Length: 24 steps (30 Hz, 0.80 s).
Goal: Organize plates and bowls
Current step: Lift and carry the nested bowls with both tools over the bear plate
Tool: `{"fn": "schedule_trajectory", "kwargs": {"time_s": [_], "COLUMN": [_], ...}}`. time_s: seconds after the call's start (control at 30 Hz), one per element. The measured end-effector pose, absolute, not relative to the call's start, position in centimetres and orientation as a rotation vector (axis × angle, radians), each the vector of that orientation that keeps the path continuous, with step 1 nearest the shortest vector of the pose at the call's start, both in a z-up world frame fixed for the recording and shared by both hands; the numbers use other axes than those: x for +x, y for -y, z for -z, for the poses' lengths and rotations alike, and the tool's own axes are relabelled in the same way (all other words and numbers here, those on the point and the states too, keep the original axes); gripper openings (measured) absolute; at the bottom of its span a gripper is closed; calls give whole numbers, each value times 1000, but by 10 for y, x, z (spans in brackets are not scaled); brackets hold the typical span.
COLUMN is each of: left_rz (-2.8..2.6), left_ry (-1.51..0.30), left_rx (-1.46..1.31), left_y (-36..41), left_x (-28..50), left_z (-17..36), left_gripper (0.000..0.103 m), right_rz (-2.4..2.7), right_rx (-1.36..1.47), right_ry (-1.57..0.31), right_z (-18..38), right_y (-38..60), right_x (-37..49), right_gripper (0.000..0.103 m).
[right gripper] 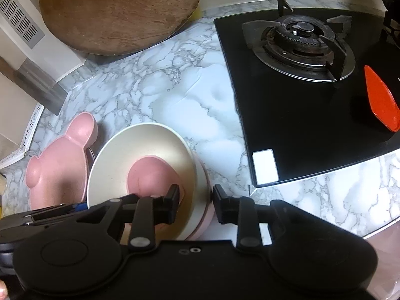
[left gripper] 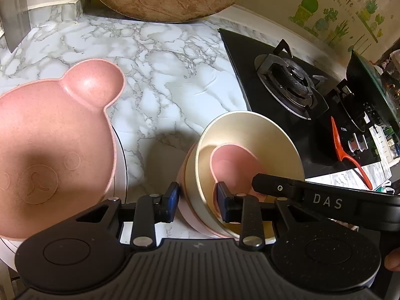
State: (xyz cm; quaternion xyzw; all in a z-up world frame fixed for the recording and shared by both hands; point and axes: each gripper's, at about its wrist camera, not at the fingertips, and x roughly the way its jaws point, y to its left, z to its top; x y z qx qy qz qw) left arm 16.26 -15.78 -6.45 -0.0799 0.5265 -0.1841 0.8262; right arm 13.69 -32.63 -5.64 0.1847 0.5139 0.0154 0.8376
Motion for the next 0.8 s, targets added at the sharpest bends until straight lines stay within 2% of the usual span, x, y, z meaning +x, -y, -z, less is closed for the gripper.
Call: {"fn": "schedule_trajectory", "kwargs": {"time_s": [0.4, 0.8], "left_rz": [383, 351], "left_ry": [-1082, -1023], "left_rx": [-139, -143], "left_y": [153, 124], "left_x": [158, 158], "left_z": [52, 9], "left_gripper": [32, 32], "right_rz": [-38, -97], "right_rx": [354, 284], "right_ry": [-1070, -1007], "right_z": [43, -1], "right_y": [313, 280], "right_x": [136, 144], "right_gripper": [29, 29]}}
